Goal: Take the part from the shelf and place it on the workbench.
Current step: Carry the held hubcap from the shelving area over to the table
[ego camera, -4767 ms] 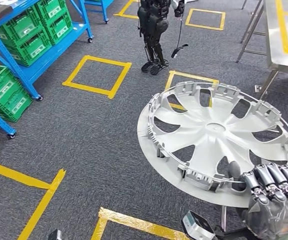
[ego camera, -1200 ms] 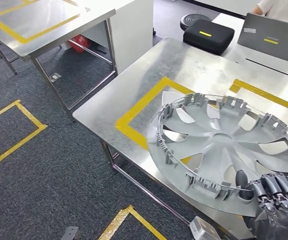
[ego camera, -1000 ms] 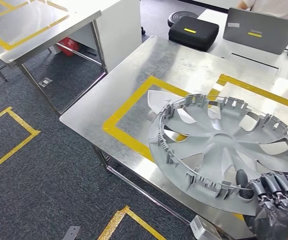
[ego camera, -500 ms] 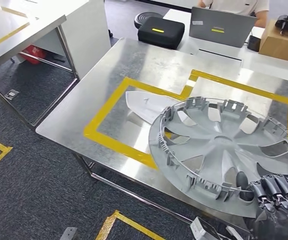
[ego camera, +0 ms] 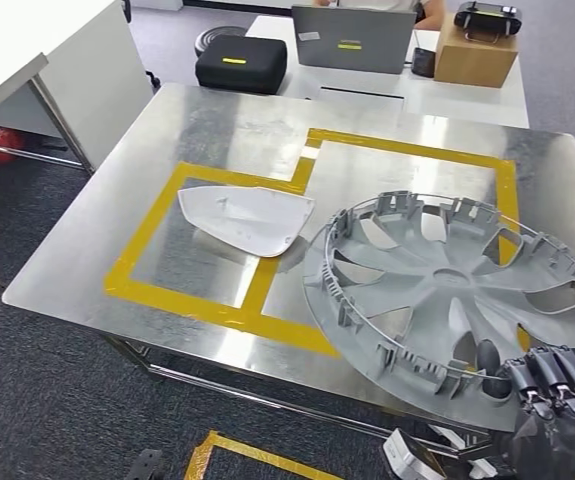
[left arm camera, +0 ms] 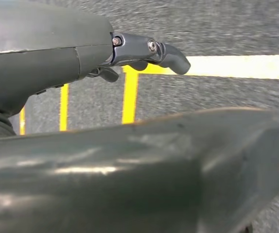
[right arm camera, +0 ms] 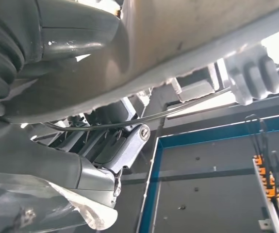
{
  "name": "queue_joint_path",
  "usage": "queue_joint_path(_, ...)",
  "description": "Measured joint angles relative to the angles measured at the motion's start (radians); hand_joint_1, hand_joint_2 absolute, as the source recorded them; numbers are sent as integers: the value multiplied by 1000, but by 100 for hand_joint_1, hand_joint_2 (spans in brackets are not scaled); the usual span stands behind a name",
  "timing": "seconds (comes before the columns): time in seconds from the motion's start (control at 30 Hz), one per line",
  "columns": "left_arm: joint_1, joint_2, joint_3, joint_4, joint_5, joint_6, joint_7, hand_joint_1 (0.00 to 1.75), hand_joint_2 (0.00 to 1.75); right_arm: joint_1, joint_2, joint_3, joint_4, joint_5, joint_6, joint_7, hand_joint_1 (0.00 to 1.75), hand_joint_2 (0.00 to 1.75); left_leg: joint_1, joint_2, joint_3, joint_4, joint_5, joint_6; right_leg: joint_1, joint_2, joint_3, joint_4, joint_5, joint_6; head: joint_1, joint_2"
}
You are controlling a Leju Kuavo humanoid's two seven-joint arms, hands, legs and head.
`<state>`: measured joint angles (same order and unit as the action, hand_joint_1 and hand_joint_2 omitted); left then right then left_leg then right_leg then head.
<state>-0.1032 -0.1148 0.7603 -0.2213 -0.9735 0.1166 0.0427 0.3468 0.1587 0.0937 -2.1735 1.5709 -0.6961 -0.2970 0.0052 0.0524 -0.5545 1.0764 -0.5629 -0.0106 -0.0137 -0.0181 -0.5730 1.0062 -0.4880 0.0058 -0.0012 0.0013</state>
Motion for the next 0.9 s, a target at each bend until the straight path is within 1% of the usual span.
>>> queue_joint_path(0.03, 0, 0, 0, 0, 0, 0, 0, 0, 0, -1, 0, 0, 0, 0, 0, 0, 175, 175, 1, -24, -28, 65, -33, -1, 1, 9, 0, 0, 0, -4, -2, 0)
queue_joint_path(0.07, 1, 0, 0, 0, 0, 0, 1, 0, 0, -2, 0, 0, 0, 0, 0, 0, 175, 175, 1, -36, -63, 138, -63, -1, 2, 21, 0, 0, 0, -8, -3, 0)
queue_joint_path(0.1, 3, -1, 0, 0, 0, 0, 1, 0, 0, -2, 0, 0, 1, 0, 0, 0, 175, 175, 1, -41, -92, 195, -80, 1, 4, 34, 1, 0, 0, -9, -3, 0)
queue_joint_path(0.13, 5, -1, 0, 0, 0, 0, 2, 0, 0, -2, 0, 0, 1, 0, 0, 0, 175, 175, 1, -43, -108, 222, -77, 4, 6, 47, 1, 1, 1, -10, -3, 0)
queue_joint_path(0.17, 7, -1, 0, 0, 0, 0, 2, 0, 0, -2, 0, 0, 1, 0, 0, 0, 175, 175, 0, -45, -107, 209, -54, 8, 8, 61, 2, 1, 1, -11, -3, 0)
queue_joint_path(0.2, 7, 0, 0, 0, 0, 0, 2, 0, 0, -2, 0, 0, 2, 0, 0, 0, 175, 175, -1, -54, -88, 158, -15, 14, 8, 75, 3, 1, 1, -11, -3, 0)
queue_joint_path(0.23, 7, 1, 0, 0, 0, 0, 2, 0, 0, -2, 0, 0, 2, 0, 0, 0, 175, 175, -2, -74, -61, 89, 25, 21, 8, 87, 4, 1, 1, -10, -3, 0)
queue_joint_path(0.27, 6, 3, 0, 0, 0, 0, 2, 0, 0, -3, 0, 0, 2, 0, 0, 0, 175, 175, -1, -97, -34, 23, 55, 28, 9, 99, 4, 3, 1, -9, -2, 0)
queue_joint_path(0.3, 6, 4, 0, 0, 0, 0, 4, 0, 0, -3, 0, 0, 3, 0, 0, 1, 175, 175, -2, -116, -13, -26, 70, 31, 9, 110, 1, 4, 2, -6, -2, 0)
queue_joint_path(0.33, 5, 5, 0, 0, 0, 0, 5, 0, 0, -4, 0, 0, 3, 0, 0, 2, 175, 175, -2, -127, -3, -51, 72, 32, 7, 120, -3, 5, 3, -1, -2, 0)
queue_joint_path(0.37, 4, 5, 0, 0, -1, 0, 6, 0, 0, -5, 0, 0, 4, 0, 0, 2, 175, 175, -3, -125, 0, -59, 69, 31, 6, 130, -7, 5, 6, 5, -2, 0)
queue_joint_path(0.4, 3, 3, 0, 0, -1, 0, 7, 0, 0, -4, 0, 0, 4, 0, 0, 3, 175, 175, -3, -116, 2, -65, 69, 32, 4, 138, -14, 3, 8, 11, -2, 0)
queue_joint_path(0.43, 2, 2, -1, 0, -2, 0, 8, 0, 0, -3, 0, 0, 4, 0, 0, 4, 175, 175, -2, -105, 3, -71, 73, 35, 4, 132, -19, 5, 6, 17, -1, 0)
queue_joint_path(0.47, 1, 1, -1, 0, -4, 0, 7, 0, 0, -4, 0, 0, 5, 0, 0, 4, 175, 175, 0, -94, 5, -78, 77, 38, 5, 114, -29, 19, -5, 21, 1, 0)
queue_joint_path(0.5, 0, 0, -2, 0, -5, 0, 7, 0, 0, -7, 0, 1, 5, 0, 0, 4, 175, 175, 1, -82, 7, -84, 80, 42, 6, 89, -48, 53, -26, 24, 3, 0)
queue_joint_path(0.53, 0, 1, -3, 0, -7, 0, 7, 0, 0, -9, 0, 1, 5, 0, 0, 5, 175, 175, 1, -69, 7, -86, 81, 44, 6, 60, -73, 108, -57, 27, 5, 0)
queue_joint_path(0.57, 1, 0, -3, 0, -8, 0, 7, 0, 0, -12, 0, 1, 6, 0, 0, 5, 175, 175, 1, -57, 7, -87, 81, 46, 5, 41, -105, 175, -88, 32, 7, 0)
queue_joint_path(0.6, 2, 0, -4, 0, -8, 0, 7, 0, 0, -13, 0, 1, 7, 0, 0, 5, 175, 175, 0, -43, 7, -86, 80, 46, 3, 32, -134, 237, -111, 36, 7, 0)
queue_joint_path(0.63, 3, 0, -4, 0, -9, -1, 7, 0, 0, -12, 0, 1, 8, 0, 0, 6, 175, 175, 0, -29, 7, -86, 79, 46, 1, 27, -150, 271, -117, 40, 7, 0)
queue_joint_path(0.67, 4, -1, -4, 0, -9, -1, 7, 0, 0, -12, 0, 1, 9, 0, 0, 6, 175, 175, 1, -16, 8, -86, 78, 45, -2, 23, -148, 268, -104, 44, 7, 0)
queue_joint_path(0.7, 3, -2, -4, 0, -9, -1, 7, 0, 0, -12, 0, 1, 10, 0, 0, 6, 175, 175, 2, -6, 10, -85, 75, 42, -5, 16, -124, 223, -75, 48, 7, 0)
queue_joint_path(0.73, 3, -3, -5, 0, -10, -1, 7, 0, 0, -12, 0, 1, 10, 0, 0, 5, 175, 175, 3, 3, 12, -84, 72, 37, -7, 3, -86, 153, -42, 51, 7, 0)
queue_joint_path(0.77, 2, -2, -5, 0, -10, -1, 6, 0, 0, -14, 0, 1, 10, 0, 0, 2, 175, 175, 1, 10, 12, -81, 68, 31, -7, -10, -47, 85, -20, 52, 8, 0)
queue_joint_path(0.8, 0, -2, -5, 0, -11, -1, 6, 0, 0, -14, 0, 1, 10, 0, 0, -4, 175, 175, -1, 15, 12, -77, 65, 25, -7, -19, -17, 34, -7, 49, 8, 0)
queue_joint_path(0.83, -1, -1, -5, 0, -12, -2, 6, 0, 0, -14, 0, 1, 10, 0, 0, -13, 175, 175, -4, 19, 12, -73, 61, 21, -7, -25, -1, 7, -3, 45, 8, 0)
queue_joint_path(0.87, -2, 0, -5, 0, -12, -2, 6, 0, 0, -14, 0, 0, 10, 0, 0, -21, 175, 175, -6, 20, 11, -71, 59, 22, -6, -23, 3, 2, -5, 40, 7, 0)
queue_joint_path(0.9, -3, 0, -5, 0, -13, -2, 7, 0, 0, -13, 0, -1, 10, 0, 0, -30, 175, 175, -7, 21, 12, -70, 59, 29, -7, -21, 2, 1, -4, 36, 5, 0)
